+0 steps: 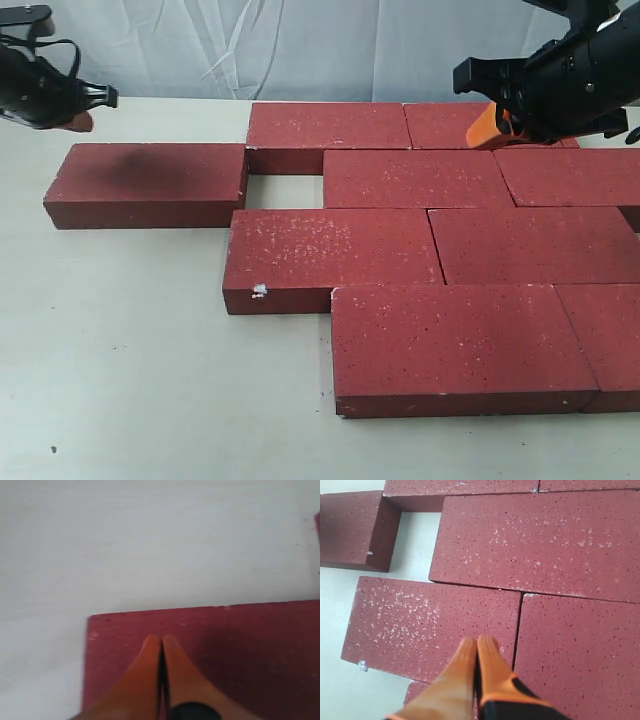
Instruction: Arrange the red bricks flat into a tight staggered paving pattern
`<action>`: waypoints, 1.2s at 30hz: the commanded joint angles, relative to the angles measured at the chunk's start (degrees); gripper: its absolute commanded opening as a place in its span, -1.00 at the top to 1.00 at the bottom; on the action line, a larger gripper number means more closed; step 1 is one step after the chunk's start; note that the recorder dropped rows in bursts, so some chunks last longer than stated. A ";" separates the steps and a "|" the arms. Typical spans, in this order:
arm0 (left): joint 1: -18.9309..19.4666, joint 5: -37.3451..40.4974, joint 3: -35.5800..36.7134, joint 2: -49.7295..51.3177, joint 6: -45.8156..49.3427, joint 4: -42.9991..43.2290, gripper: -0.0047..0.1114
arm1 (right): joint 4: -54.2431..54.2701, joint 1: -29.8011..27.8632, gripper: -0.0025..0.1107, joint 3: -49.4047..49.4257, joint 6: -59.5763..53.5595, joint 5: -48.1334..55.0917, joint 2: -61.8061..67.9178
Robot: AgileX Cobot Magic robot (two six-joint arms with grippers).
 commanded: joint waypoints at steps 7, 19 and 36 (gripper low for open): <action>-10.20 -1.84 -0.43 -0.45 -0.27 -3.50 0.92 | 0.46 2.63 0.97 0.21 -1.20 -0.54 -0.52; -14.11 -3.31 -0.43 4.17 -0.27 -7.86 0.92 | 0.24 3.89 0.97 0.21 -1.30 -0.54 -0.52; -14.11 2.40 -0.43 5.58 -0.27 -8.28 0.92 | 0.36 3.90 0.97 0.21 -1.30 -0.78 -0.52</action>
